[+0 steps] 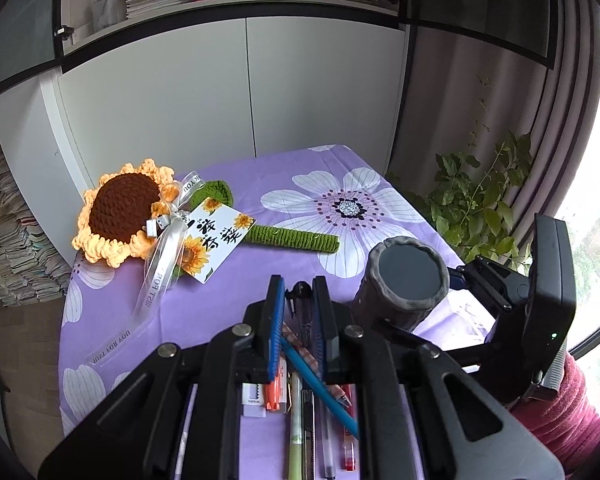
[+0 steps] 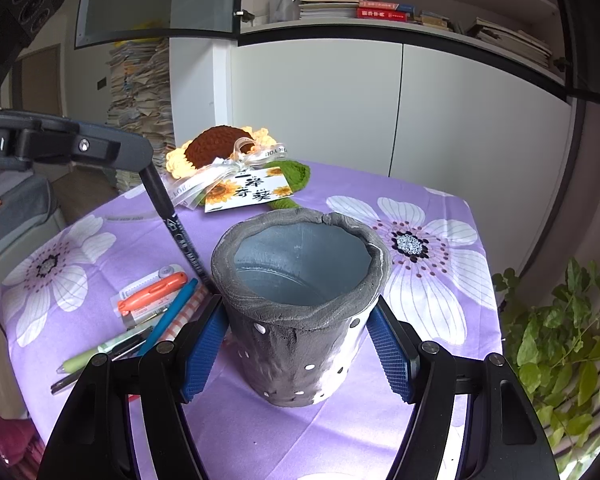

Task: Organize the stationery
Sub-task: 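Lower the black marker into the pen holder and open the left gripper, then grasp the pink patterned pen with the left gripper and lift it, then drop the pink pen into the pen holder and open the left gripper, then grasp the blue pen with the left gripper and lift it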

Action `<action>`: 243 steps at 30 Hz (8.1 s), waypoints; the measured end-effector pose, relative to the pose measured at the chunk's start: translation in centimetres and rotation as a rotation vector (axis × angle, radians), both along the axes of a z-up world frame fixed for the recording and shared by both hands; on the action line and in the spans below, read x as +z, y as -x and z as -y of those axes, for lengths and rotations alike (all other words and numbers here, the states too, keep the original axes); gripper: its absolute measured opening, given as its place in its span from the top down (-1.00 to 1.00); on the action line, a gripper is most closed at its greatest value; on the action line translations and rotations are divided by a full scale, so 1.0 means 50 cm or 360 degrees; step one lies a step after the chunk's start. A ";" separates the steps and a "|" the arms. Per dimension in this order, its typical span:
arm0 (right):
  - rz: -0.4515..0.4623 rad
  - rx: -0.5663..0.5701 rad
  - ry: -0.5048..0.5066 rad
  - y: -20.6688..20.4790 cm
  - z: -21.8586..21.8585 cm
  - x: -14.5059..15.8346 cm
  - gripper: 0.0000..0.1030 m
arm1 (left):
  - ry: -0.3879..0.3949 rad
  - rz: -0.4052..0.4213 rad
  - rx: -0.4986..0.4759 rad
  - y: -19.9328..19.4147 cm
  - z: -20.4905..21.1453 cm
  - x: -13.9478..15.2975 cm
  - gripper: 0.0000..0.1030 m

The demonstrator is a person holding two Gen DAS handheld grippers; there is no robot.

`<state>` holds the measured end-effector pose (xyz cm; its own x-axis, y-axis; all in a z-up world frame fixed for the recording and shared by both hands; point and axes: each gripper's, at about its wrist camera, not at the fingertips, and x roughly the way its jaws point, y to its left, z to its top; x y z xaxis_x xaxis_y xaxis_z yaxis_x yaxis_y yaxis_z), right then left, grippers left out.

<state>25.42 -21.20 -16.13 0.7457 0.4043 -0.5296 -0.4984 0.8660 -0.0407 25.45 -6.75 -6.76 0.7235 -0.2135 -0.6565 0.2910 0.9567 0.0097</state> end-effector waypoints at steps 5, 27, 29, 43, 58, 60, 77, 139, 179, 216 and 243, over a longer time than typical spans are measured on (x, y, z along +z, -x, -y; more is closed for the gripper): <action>0.0003 0.0002 -0.0005 0.001 0.000 0.001 -0.38 | 0.0011 0.0078 -0.0016 0.015 0.005 0.045 0.76; -0.0003 0.0003 -0.0005 -0.001 -0.003 0.001 -0.38 | -0.0006 0.0299 -0.0262 0.053 0.120 0.141 0.75; 0.0001 0.0004 -0.0001 -0.001 -0.004 0.002 -0.38 | 0.0030 0.0281 -0.0265 0.049 0.115 0.143 0.76; -0.0002 0.0005 -0.0008 -0.002 -0.003 0.001 -0.38 | 0.0147 0.0222 -0.0247 0.016 0.113 0.149 0.76; -0.0001 0.0006 -0.0008 -0.002 -0.002 0.001 -0.38 | 0.0032 0.0039 -0.0235 -0.010 0.112 0.062 0.75; -0.0001 0.0005 -0.0008 -0.002 -0.002 0.001 -0.38 | 0.0030 -0.0004 -0.0216 -0.017 0.105 0.043 0.75; 0.0003 -0.0002 0.0002 0.000 -0.002 0.000 -0.38 | 0.0143 -0.0125 -0.0002 -0.042 0.031 0.017 -0.08; 0.0007 -0.0007 0.0000 0.001 0.006 0.003 -0.38 | 0.0379 -0.0130 0.0153 -0.027 -0.005 0.091 0.78; 0.0007 -0.0002 -0.0007 0.006 -0.002 0.007 -0.38 | 0.0127 -0.0238 -0.0020 -0.058 0.117 0.012 0.77; 0.0010 -0.0003 -0.0003 0.005 -0.001 0.003 -0.38 | 0.0265 -0.0743 0.0303 -0.113 0.008 -0.164 0.58; 0.0011 -0.0003 -0.0002 0.005 -0.002 0.003 -0.38 | 0.0171 -0.0791 0.0430 -0.150 0.018 -0.212 0.85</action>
<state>25.15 -21.08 -15.99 0.7501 0.4033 -0.5241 -0.4963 0.8671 -0.0431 32.93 -7.65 -17.37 0.3718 -0.1483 -0.9164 -0.0190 0.9857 -0.1672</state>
